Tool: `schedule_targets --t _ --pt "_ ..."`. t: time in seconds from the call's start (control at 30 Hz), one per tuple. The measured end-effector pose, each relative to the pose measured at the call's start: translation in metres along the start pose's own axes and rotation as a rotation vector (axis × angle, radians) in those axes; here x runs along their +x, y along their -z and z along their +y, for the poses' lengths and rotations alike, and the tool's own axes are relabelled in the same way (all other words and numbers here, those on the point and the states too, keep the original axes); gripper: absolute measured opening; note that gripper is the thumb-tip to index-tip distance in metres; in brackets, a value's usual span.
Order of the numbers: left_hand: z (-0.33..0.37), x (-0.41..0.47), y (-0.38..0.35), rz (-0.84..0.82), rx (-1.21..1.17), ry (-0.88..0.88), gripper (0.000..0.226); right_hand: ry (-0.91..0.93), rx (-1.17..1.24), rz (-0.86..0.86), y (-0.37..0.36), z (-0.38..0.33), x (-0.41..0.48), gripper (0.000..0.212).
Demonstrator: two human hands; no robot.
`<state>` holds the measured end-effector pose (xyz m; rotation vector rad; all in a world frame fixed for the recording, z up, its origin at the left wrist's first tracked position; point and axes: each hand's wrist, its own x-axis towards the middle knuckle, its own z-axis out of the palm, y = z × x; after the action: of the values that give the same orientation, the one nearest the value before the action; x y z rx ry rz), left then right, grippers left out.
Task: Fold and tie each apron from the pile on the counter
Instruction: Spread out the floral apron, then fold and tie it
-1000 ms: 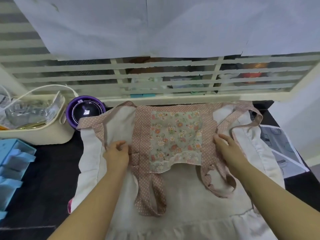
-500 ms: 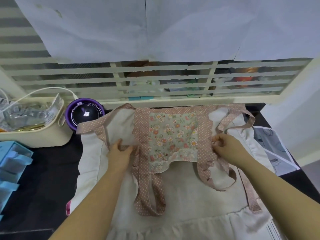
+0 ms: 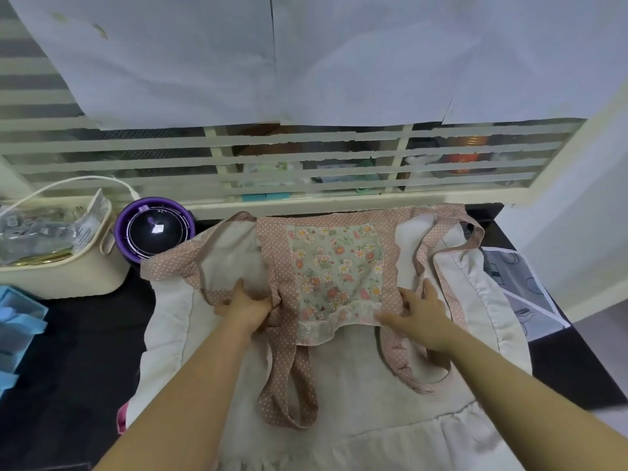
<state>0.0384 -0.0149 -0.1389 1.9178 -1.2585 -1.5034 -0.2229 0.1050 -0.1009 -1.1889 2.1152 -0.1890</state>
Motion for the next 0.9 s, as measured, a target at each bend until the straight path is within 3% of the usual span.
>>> schedule_targets --t 0.1,0.13,0.23,0.27,0.33,0.47,0.6,0.77,0.83,0.9 --pt "0.001 -0.004 -0.006 0.000 -0.041 -0.103 0.094 -0.001 -0.097 0.058 -0.022 0.004 0.000 0.098" --pt "0.002 -0.008 -0.006 0.031 0.014 -0.172 0.081 0.012 -0.120 0.112 -0.024 0.004 0.002 0.090" --pt "-0.001 -0.010 -0.001 0.090 0.172 -0.375 0.014 0.147 0.033 0.268 -0.019 0.005 0.004 0.040" --pt "0.001 -0.013 0.002 0.102 0.201 -0.411 0.007 0.185 0.112 0.278 -0.015 0.006 0.003 0.038" --pt "0.002 -0.014 0.009 0.113 0.236 -0.425 0.009 0.215 0.195 0.299 -0.007 0.008 0.000 0.034" --pt "0.008 -0.017 0.028 0.158 0.147 -0.393 0.015 0.135 0.130 0.324 0.004 0.019 0.001 0.021" --pt "0.010 -0.017 0.045 0.125 0.041 -0.340 0.018 0.056 0.105 0.369 0.010 0.023 0.003 0.036" --pt "0.002 -0.028 0.041 -0.053 0.441 -0.440 0.016 0.044 0.157 0.478 0.004 0.016 0.004 0.039" --pt "0.000 -0.035 0.040 0.060 0.472 -0.492 0.012 0.091 0.194 0.506 -0.003 0.010 -0.004 0.037" --pt "-0.005 -0.042 0.039 0.215 0.467 -0.496 0.029 0.142 0.240 0.446 -0.015 0.003 -0.017 0.027"
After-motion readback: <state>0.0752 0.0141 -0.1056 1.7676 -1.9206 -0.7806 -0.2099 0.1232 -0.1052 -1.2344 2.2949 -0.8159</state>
